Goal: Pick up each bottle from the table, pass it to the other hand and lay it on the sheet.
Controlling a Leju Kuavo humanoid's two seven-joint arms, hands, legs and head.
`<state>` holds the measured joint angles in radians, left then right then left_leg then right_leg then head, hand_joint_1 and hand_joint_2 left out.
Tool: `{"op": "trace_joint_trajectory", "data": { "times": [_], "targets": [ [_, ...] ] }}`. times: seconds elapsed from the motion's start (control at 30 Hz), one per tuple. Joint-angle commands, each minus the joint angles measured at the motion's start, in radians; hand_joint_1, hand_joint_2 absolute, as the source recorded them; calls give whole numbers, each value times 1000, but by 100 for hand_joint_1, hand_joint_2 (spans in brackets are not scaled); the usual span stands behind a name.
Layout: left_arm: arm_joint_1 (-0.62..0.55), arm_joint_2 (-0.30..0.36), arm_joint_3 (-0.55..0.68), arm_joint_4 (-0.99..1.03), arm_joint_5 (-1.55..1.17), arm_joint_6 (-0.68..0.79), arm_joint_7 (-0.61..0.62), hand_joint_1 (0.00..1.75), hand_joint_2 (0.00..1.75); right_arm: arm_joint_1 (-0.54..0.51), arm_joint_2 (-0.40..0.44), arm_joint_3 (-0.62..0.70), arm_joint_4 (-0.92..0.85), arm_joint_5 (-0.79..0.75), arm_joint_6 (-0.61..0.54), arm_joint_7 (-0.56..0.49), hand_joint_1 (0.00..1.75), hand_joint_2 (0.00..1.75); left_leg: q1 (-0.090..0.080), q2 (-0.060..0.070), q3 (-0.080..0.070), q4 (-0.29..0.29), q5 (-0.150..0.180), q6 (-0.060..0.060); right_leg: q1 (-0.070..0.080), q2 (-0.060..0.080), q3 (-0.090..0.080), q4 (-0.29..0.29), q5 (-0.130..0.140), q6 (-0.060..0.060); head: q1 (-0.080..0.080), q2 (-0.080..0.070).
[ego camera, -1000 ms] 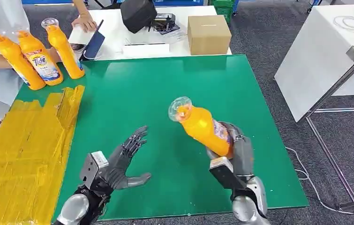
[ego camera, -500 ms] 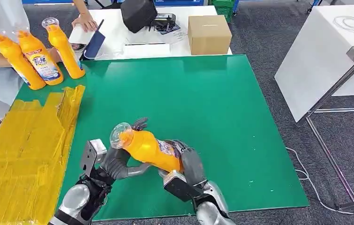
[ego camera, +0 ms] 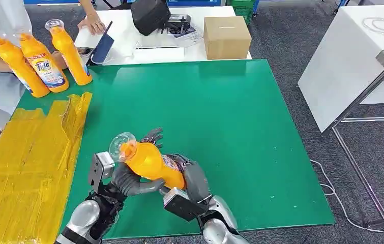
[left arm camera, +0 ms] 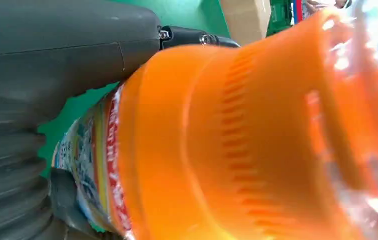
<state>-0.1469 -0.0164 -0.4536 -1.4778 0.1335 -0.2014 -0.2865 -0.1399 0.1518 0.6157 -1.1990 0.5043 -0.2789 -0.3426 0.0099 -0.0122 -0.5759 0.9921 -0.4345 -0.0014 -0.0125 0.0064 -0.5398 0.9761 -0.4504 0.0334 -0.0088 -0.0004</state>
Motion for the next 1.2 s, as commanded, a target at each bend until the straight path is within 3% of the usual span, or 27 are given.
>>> {"op": "trace_joint_trajectory", "data": {
  "times": [0.03, 0.07, 0.1, 0.73, 0.8, 0.83, 0.87, 0.9, 1.0, 1.2],
  "targets": [
    [-38, -10, -45, 62, 6, 15, -12, 0, 175, -60, -2, 50, 66, -20, 8, 0, 164, 175, 0, 0, 2, 0, 0, 0, 0, -1, 2, -1, 0, -1, 0, 0],
    [-35, -19, -33, 58, 22, 26, -17, 35, 175, -60, -2, 55, 72, -21, 12, 0, 162, 175, 0, 1, 3, 0, -1, 0, 1, 0, 3, -1, 0, -1, 0, 0],
    [-31, -24, -25, 53, 34, 35, -19, 175, 175, -59, -2, 56, 80, -26, 12, 1, 162, 175, 0, 1, 2, 0, -1, 0, 1, -1, 3, -1, 0, -1, 0, 0],
    [-28, -37, -5, 53, 71, 67, -25, 175, 175, -58, -6, 61, 91, -40, 4, 2, 175, 175, 0, 0, 2, -1, -1, 0, 1, -1, 3, -2, 0, -1, 0, 0],
    [-25, -44, 9, 43, 88, 77, -33, 175, 175, -58, -6, 59, 98, -39, -2, 4, 168, 175, 1, 0, 3, -1, -1, 0, 1, -1, 4, -2, -1, -1, 0, 0],
    [-21, -47, 21, 30, 100, 87, -42, 175, 175, -55, -5, 56, 99, -40, -12, 3, 157, 175, 0, 0, 2, -1, -1, 0, 1, -1, 2, -1, 0, -1, 0, 0],
    [-13, -50, 40, 9, 113, 109, -54, 175, 175, -50, -7, 49, 92, -40, -29, -2, 61, 175, 1, 0, 3, -1, -1, 1, 1, -1, 4, -2, -1, -1, 0, 0],
    [-11, -49, 49, -2, 114, 121, -60, 175, 175, -45, -8, 43, 85, -42, -38, -3, 0, 175, 1, 1, 2, 0, -1, 0, 1, -1, 3, -1, 0, -1, 0, 0],
    [9, -14, 122, -81, 40, 255, -126, 175, 175, -6, -34, -1, -15, -87, -60, -18, 0, 175, 1, 1, 2, 0, -1, 0, 1, 0, 2, -1, -1, -1, 0, 0],
    [44, 49, 279, -120, -529, 698, -167, 175, 175, 102, -102, -132, -316, -86, -130, -41, 0, 175, 0, 1, 2, 0, -1, 0, 0, 0, 2, 0, -1, -1, 0, 0]
  ]
}}
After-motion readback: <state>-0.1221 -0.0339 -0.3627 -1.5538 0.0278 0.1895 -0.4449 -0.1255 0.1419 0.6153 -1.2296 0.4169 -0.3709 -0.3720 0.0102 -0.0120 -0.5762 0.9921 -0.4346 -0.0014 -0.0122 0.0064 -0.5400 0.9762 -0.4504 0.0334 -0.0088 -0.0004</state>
